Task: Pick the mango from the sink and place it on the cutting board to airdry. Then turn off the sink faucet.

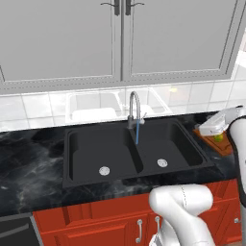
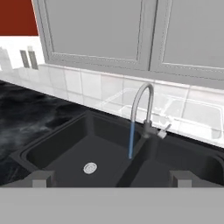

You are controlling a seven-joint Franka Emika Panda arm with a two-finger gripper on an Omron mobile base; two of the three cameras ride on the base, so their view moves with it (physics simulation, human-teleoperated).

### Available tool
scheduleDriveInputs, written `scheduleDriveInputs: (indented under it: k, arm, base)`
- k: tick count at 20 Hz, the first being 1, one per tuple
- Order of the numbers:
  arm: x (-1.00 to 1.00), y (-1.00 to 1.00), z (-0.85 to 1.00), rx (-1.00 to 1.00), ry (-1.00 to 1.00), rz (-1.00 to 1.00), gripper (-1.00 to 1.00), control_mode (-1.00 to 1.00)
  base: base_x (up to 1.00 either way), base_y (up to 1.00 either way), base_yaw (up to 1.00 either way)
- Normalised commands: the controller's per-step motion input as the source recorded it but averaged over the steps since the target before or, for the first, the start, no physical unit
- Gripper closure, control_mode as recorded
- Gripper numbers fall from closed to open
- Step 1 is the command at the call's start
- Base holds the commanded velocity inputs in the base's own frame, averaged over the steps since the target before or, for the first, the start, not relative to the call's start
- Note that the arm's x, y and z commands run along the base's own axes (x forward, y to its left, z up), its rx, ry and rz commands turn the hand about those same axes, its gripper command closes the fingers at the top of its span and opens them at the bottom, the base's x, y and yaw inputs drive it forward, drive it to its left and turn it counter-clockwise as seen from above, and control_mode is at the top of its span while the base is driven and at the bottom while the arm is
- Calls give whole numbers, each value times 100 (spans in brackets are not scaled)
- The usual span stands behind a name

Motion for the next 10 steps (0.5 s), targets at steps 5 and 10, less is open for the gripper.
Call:
scheduleDriveInputs:
  k: [5, 10]
  arm:
    - [25, 7, -36, -3, 0, 7, -100, -100]
    - [32, 2, -28, 0, 0, 4, -100, -100]
  base:
    - [0, 0, 0]
    - [0, 0, 0]
